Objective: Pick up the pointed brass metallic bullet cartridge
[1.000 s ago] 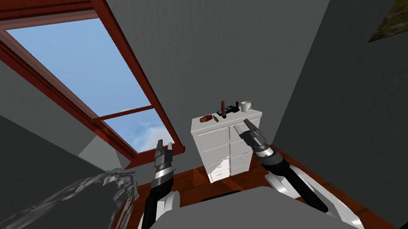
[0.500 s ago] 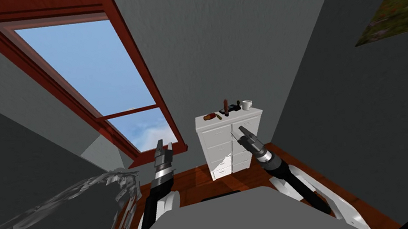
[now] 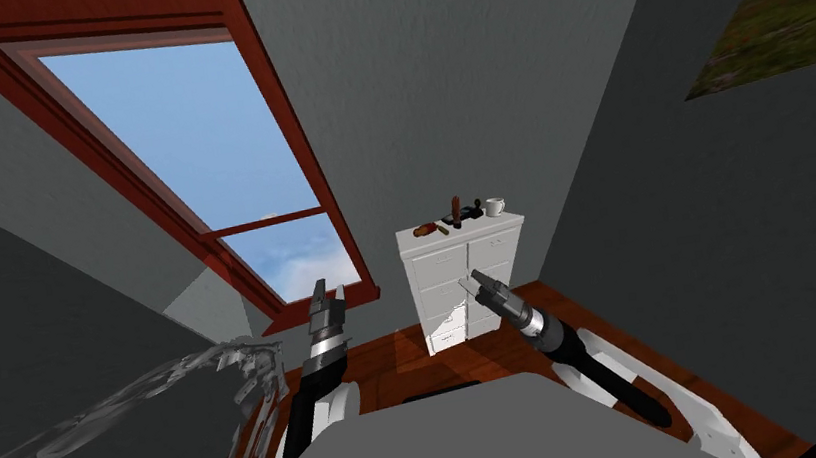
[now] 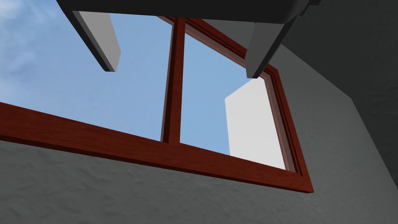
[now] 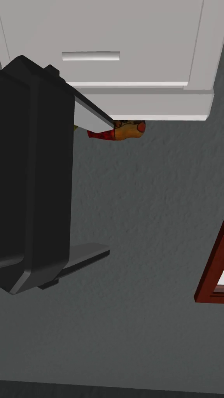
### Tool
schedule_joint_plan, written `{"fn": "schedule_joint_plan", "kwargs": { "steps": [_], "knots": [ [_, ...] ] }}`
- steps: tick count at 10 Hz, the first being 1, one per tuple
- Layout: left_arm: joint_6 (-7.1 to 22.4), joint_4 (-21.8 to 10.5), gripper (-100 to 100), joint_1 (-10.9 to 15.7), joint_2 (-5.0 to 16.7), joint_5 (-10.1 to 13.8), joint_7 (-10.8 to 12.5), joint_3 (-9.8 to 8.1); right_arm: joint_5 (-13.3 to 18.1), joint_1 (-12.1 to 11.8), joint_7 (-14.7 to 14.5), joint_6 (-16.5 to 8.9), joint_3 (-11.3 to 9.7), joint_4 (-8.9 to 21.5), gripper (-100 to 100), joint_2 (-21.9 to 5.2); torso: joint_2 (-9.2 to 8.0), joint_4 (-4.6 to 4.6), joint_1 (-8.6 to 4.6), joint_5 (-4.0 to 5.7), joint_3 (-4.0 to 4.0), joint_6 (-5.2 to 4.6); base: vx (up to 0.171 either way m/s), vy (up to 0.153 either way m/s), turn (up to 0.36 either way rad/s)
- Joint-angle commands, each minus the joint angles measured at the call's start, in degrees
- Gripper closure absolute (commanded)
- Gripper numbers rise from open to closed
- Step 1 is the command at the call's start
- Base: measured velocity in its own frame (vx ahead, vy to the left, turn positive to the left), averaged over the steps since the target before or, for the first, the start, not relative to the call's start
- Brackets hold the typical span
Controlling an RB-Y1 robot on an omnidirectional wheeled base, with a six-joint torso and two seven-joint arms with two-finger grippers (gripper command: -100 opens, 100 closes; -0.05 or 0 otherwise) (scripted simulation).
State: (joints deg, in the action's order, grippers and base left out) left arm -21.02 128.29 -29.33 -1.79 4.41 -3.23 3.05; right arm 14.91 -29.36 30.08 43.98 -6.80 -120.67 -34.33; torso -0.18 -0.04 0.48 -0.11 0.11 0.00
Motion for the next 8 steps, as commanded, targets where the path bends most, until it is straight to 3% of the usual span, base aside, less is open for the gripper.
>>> {"fn": "schedule_joint_plan", "kwargs": {
  "steps": [1, 2, 4, 5, 6, 7, 8],
  "knots": [
    [0.0, 0.0, 0, 0.0, 0.0, 0.0, 0.0, 0.00, 1.2, 0.0, 1.3, 1.4, -0.5, 1.0, -100, -2.9, 0.00, 0.00, 0.00, 0.00, 0.00, 0.00, -0.046, 0.117, -0.040],
    [0.0, 0.0, 0, 0.0, 0.0, 0.0, 0.0, 0.00, 3.4, 0.4, 3.6, 3.7, -1.2, 3.3, -100, -4.6, 0.04, 0.00, -0.04, -0.01, -0.01, 0.01, -0.054, 0.137, -0.039],
    [0.0, 0.0, 0, 0.0, 0.0, 0.0, 0.0, 0.00, 3.4, 0.4, 3.6, 3.7, -1.2, 3.3, -100, -7.1, 0.06, 0.01, -0.05, -0.01, -0.03, 0.01, -0.023, 0.078, -0.021],
    [0.0, 0.0, 0, 0.0, 0.0, 0.0, 0.0, -0.01, 5.6, 0.8, 5.8, 6.1, -2.0, 5.6, -100, -9.3, 0.17, 0.03, -0.27, 0.04, -0.09, 0.01, -0.012, 0.083, -0.053],
    [0.0, 0.0, 0, 0.0, 0.0, 0.0, 0.0, -0.01, 5.6, 0.8, 5.8, 6.1, -2.0, 5.6, -100, -11.0, 0.18, 0.04, -0.19, 0.04, -0.10, 0.00, -0.023, 0.107, -0.033],
    [0.0, 0.0, 0, 0.0, 0.0, 0.0, 0.0, 0.00, 7.9, 1.4, 8.1, 8.5, -2.8, 7.9, -100, -12.6, 0.16, 0.03, -0.12, 0.01, -0.09, 0.01, -0.055, 0.146, -0.042],
    [0.0, 0.0, 0, 0.0, 0.0, 0.0, 0.0, 0.00, 7.9, 1.4, 8.1, 8.5, -2.8, 7.9, -100, -14.4, 0.06, 0.01, 0.03, -0.01, -0.03, 0.00, -0.044, 0.119, -0.041]
  ]
}}
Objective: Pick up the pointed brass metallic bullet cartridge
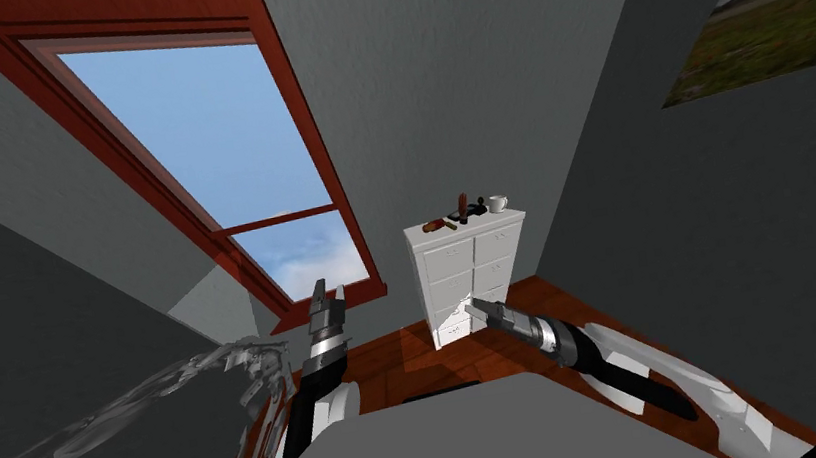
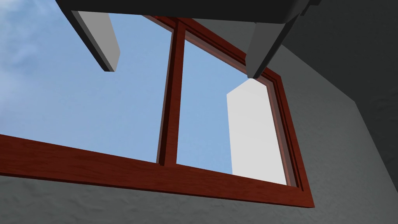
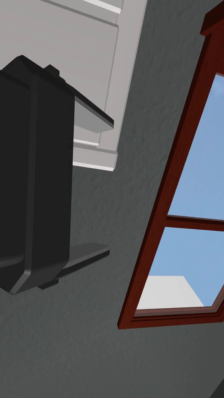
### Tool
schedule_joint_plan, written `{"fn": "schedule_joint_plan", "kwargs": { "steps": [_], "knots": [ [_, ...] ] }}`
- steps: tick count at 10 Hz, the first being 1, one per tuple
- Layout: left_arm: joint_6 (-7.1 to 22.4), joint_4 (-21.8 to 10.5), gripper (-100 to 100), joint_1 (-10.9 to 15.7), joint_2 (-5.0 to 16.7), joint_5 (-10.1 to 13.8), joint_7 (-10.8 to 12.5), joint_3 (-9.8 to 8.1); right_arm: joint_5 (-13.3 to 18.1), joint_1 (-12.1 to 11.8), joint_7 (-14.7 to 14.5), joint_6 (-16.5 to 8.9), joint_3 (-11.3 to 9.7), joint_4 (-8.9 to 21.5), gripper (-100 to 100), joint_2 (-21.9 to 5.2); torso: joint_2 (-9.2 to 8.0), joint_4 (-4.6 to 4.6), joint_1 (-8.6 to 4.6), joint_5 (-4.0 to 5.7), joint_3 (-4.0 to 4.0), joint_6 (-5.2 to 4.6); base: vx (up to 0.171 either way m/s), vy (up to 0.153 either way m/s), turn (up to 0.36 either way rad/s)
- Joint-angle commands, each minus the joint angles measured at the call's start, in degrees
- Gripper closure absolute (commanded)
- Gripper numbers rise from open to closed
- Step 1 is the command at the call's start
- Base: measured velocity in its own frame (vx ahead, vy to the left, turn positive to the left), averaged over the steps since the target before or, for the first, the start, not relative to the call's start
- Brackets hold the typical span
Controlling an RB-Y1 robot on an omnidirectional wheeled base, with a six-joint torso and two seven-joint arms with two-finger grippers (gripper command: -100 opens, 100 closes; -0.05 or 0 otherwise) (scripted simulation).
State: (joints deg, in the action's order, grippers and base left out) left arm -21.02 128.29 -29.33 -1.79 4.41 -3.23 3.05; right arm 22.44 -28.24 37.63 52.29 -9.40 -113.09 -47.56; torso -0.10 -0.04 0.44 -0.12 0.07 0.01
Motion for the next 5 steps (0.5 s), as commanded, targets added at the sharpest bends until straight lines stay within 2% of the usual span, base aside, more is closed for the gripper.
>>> {"fn": "schedule_joint_plan", "kwargs": {
  "steps": [1, 2, 3, 4, 5],
  "knots": [
    [0.0, 0.0, 0, 0.0, 0.0, 0.0, 0.0, 0.00, 0.3, 0.3, 0.5, 0.2, -0.2, 0.3, -100, -2.0, 0.00, 0.00, 0.00, 0.00, 0.00, 0.00, -0.009, 0.044, -0.003],
    [0.0, 0.0, 0, 0.0, 0.0, 0.0, 0.0, -0.01, 2.6, 0.9, 2.7, 2.7, -0.9, 2.7, -100, -4.1, 0.10, 0.02, -0.23, 0.05, -0.06, 0.00, -0.009, 0.064, -0.042],
    [0.0, 0.0, 0, 0.0, 0.0, 0.0, 0.0, -0.01, 2.6, 0.9, 2.7, 2.7, -0.9, 2.7, -100, -5.8, 0.13, 0.03, -0.21, 0.06, -0.08, 0.00, -0.018, 0.080, -0.026],
    [0.0, 0.0, 0, 0.0, 0.0, 0.0, 0.0, 0.00, 4.8, 1.7, 4.7, 5.1, -1.6, 5.2, -100, -7.7, 0.11, 0.03, -0.18, 0.05, -0.07, 0.00, -0.046, 0.135, -0.041],
    [0.0, 0.0, 0, 0.0, 0.0, 0.0, 0.0, 0.00, 4.8, 1.7, 4.7, 5.1, -1.6, 5.2, -100, -9.3, 0.03, 0.01, 0.02, 0.02, -0.03, 0.00, -0.039, 0.137, -0.027]
  ]
}}
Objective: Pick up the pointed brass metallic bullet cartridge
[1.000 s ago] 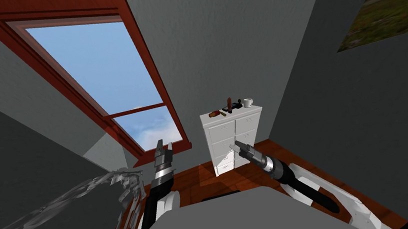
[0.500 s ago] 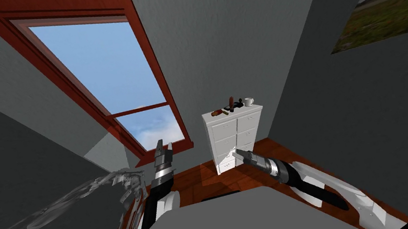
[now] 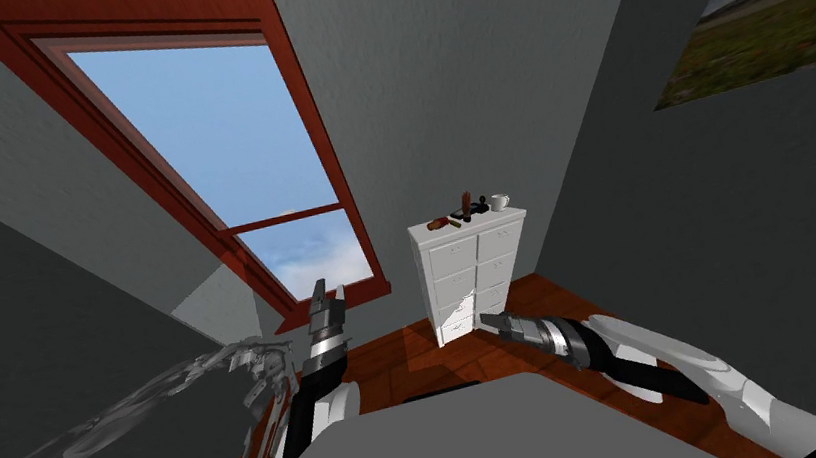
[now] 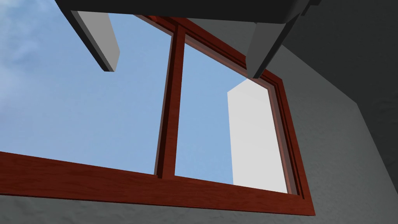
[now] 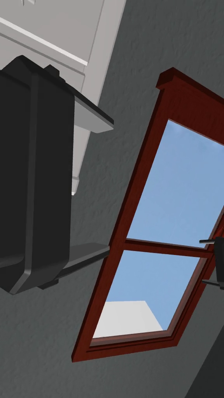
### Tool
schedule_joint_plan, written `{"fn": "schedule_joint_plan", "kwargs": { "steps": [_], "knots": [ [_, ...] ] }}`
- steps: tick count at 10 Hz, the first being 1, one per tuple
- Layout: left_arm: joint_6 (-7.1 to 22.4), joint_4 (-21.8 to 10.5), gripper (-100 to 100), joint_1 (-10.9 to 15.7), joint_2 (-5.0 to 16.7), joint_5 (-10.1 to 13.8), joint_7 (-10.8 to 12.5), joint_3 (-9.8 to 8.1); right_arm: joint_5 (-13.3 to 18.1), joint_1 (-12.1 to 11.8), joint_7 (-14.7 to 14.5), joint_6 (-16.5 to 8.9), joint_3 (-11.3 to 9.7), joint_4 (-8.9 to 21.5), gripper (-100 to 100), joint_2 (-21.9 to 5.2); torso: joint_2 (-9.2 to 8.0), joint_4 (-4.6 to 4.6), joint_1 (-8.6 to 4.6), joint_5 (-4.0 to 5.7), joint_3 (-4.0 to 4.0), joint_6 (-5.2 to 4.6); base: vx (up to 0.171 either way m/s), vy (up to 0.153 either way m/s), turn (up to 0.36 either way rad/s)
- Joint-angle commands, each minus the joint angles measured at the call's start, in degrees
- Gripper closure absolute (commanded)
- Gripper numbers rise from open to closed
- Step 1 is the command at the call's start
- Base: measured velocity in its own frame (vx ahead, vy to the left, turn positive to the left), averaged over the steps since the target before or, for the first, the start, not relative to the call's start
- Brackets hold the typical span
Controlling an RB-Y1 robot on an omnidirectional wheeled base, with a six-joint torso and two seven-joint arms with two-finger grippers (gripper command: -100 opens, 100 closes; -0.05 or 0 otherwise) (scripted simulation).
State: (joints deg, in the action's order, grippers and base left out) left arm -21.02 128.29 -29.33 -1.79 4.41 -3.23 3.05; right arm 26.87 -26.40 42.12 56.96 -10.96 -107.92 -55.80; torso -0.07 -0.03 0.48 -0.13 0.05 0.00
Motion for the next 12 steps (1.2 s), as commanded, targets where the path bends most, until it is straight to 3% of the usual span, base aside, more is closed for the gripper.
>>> {"fn": "schedule_joint_plan", "kwargs": {
  "steps": [1, 2, 4, 5, 7, 8, 9, 10, 12],
  "knots": [
    [0.0, 0.0, 0, 0.0, 0.0, 0.0, 0.0, 0.00, 0.4, -0.2, 0.3, 0.4, -0.1, 0.0, -100, -2.2, 0.00, 0.00, 0.00, 0.00, 0.00, 0.00, -0.004, 0.062, -0.004],
    [0.0, 0.0, 0, 0.0, 0.0, 0.0, 0.0, -0.01, 2.5, 0.7, 2.2, 2.8, -0.7, 2.5, -100, -4.3, 0.09, 0.02, -0.21, 0.04, -0.05, 0.01, -0.010, 0.073, -0.027],
    [0.0, 0.0, 0, 0.0, 0.0, 0.0, 0.0, -0.01, 2.5, 0.7, 2.2, 2.8, -0.7, 2.5, -100, -6.4, 0.09, 0.02, -0.22, 0.05, -0.05, 0.01, -0.007, 0.057, -0.014],
    [0.0, 0.0, 0, 0.0, 0.0, 0.0, 0.0, -0.01, 4.7, 1.6, 4.1, 5.2, -1.4, 5.0, -100, -8.7, 0.14, 0.03, -0.32, 0.07, -0.08, 0.01, 0.009, 0.079, -0.022],
    [0.0, 0.0, 0, 0.0, 0.0, 0.0, 0.0, -0.01, 4.7, 1.6, 4.1, 5.2, -1.4, 5.0, -100, -10.6, 0.16, 0.04, -0.16, 0.04, -0.09, 0.01, -0.001, 0.077, -0.016],
    [0.0, 0.0, 0, 0.0, 0.0, 0.0, 0.0, -0.01, 6.8, 2.7, 5.9, 7.5, -2.0, 7.6, -100, -12.9, 0.16, 0.03, -0.26, 0.06, -0.09, 0.01, 0.003, 0.094, -0.012],
    [0.0, 0.0, 0, 0.0, 0.0, 0.0, 0.0, 0.00, 6.8, 2.7, 5.9, 7.5, -2.0, 7.6, -100, -14.4, 0.18, 0.04, -0.17, 0.05, -0.10, 0.01, 0.001, 0.089, -0.020],
    [0.0, 0.0, 0, 0.0, 0.0, 0.0, 0.0, -0.01, 8.8, 3.8, 7.6, 9.7, -2.6, 10.1, -100, -16.2, 0.16, 0.04, -0.18, 0.04, -0.09, 0.00, 0.017, 0.102, -0.028],
    [0.0, 0.0, 0, 0.0, 0.0, 0.0, 0.0, -0.01, 8.8, 3.8, 7.6, 9.7, -2.6, 10.1, -100, -19.0, 0.21, 0.05, -0.16, 0.04, -0.12, 0.01, 0.007, 0.064, -0.006]
  ]
}}
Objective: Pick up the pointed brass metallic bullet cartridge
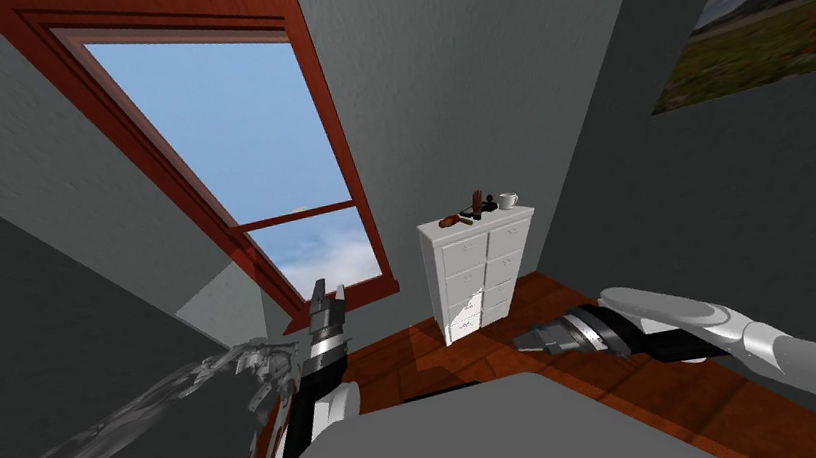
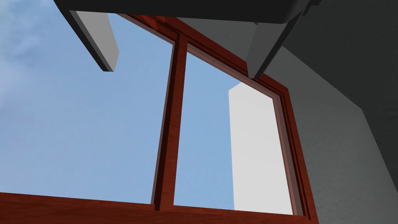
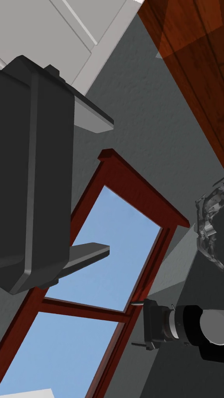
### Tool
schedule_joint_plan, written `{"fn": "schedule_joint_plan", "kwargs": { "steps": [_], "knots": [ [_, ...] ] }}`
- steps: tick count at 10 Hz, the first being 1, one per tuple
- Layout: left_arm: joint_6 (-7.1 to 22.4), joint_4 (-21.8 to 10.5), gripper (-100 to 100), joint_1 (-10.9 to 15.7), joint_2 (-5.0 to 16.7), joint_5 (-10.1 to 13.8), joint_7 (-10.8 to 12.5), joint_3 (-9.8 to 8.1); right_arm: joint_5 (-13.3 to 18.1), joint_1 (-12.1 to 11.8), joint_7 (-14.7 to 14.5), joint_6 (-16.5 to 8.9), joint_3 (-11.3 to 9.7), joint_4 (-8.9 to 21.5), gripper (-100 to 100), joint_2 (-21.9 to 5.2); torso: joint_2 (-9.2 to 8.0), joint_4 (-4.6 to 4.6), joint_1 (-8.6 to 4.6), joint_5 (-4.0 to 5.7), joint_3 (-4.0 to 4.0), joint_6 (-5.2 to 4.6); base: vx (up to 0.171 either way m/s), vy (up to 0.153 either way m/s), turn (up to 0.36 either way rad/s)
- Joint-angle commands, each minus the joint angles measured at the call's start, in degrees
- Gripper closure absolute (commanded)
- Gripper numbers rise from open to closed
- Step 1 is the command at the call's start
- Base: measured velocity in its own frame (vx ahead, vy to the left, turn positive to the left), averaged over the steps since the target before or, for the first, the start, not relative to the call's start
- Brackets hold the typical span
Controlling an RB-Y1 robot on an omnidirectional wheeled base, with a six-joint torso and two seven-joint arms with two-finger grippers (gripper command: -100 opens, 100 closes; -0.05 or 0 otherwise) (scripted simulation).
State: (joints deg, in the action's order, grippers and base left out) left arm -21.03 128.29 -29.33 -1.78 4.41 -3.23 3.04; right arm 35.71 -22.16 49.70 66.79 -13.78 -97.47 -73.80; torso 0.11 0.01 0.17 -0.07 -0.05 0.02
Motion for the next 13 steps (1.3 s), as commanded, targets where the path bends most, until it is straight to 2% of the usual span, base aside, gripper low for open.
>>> {"fn": "schedule_joint_plan", "kwargs": {
  "steps": [1, 2, 3, 4, 5, 7, 8, 10, 11, 12, 13],
  "knots": [
    [0.0, 0.0, 0, 0.0, 0.0, 0.0, 0.0, 0.00, 1.9, 0.8, 1.6, 2.1, -0.3, 2.2, -100, -2.9, 0.00, 0.00, 0.00, 0.00, 0.00, 0.00, 0.021, 0.069, -0.004],
    [0.0, 0.0, 0, 0.0, 0.0, 0.0, 0.0, 0.00, 1.9, 0.8, 1.6, 2.1, -0.3, 2.2, -100, -4.5, 0.05, 0.01, 0.06, 0.00, -0.03, 0.00, 0.021, 0.067, -0.014],
    [0.0, 0.0, 0, 0.0, 0.0, 0.0, 0.0, 0.00, 3.8, 2.2, 3.0, 4.2, -0.7, 4.6, -100, -6.5, 0.05, 0.01, 0.06, -0.01, -0.03, 0.00, 0.027, 0.084, -0.003],
    [0.0, 0.0, 0, 0.0, 0.0, 0.0, 0.0, 0.00, 3.8, 2.2, 3.0, 4.2, -0.7, 4.8, -100, -8.6, 0.08, 0.02, 0.12, -0.02, -0.04, 0.00, 0.029, 0.079, -0.008],
    [0.0, 0.0, 0, 0.0, 0.0, 0.0, 0.0, 0.00, 5.6, 3.6, 4.4, 6.2, -1.2, 6.4, -100, -10.5, 0.09, 0.02, 0.11, -0.02, -0.05, 0.01, 0.061, 0.085, 0.005],
    [0.0, 0.0, 0, 0.0, 0.0, 0.0, 0.0, 0.00, 5.6, 3.6, 4.4, 6.2, -1.2, 7.3, -100, -13.1, 0.17, 0.04, 0.13, -0.03, -0.10, 0.01, 0.030, 0.062, -0.001],
    [0.0, 0.0, 0, 0.0, 0.0, 0.0, 0.0, 0.00, 7.4, 5.1, 5.5, 8.2, -1.5, 9.8, -100, -15.1, 0.08, 0.02, 0.00, 0.01, -0.05, 0.00, 0.039, 0.059, 0.015],
    [0.0, 0.0, 0, 0.0, 0.0, 0.0, 0.0, 0.00, 7.4, 5.1, 5.5, 8.2, -1.5, 9.8, -100, -16.9, 0.15, 0.03, 0.03, 0.00, -0.09, 0.00, 0.034, 0.041, 0.000],
    [0.0, 0.0, 0, 0.0, 0.0, 0.0, 0.0, 0.00, 9.0, 6.7, 6.6, 10.0, -1.8, 12.2, -100, -19.2, 0.09, 0.02, -0.06, 0.03, -0.05, 0.00, 0.049, 0.054, 0.026],
    [0.0, 0.0, 0, 0.0, 0.0, 0.0, 0.0, 0.00, 9.0, 6.7, 6.6, 10.0, -1.8, 12.2, -100, -20.6, 0.16, 0.03, 0.01, 0.01, -0.09, 0.01, 0.058, 0.058, 0.006],
    [0.0, 0.0, 0, 0.0, 0.0, 0.0, 0.0, 0.00, 10.5, 8.3, 7.6, 11.8, -2.1, 13.8, -100, -22.9, 0.19, 0.04, 0.03, 0.00, -0.11, 0.00, 0.091, 0.077, 0.019]
  ]
}}
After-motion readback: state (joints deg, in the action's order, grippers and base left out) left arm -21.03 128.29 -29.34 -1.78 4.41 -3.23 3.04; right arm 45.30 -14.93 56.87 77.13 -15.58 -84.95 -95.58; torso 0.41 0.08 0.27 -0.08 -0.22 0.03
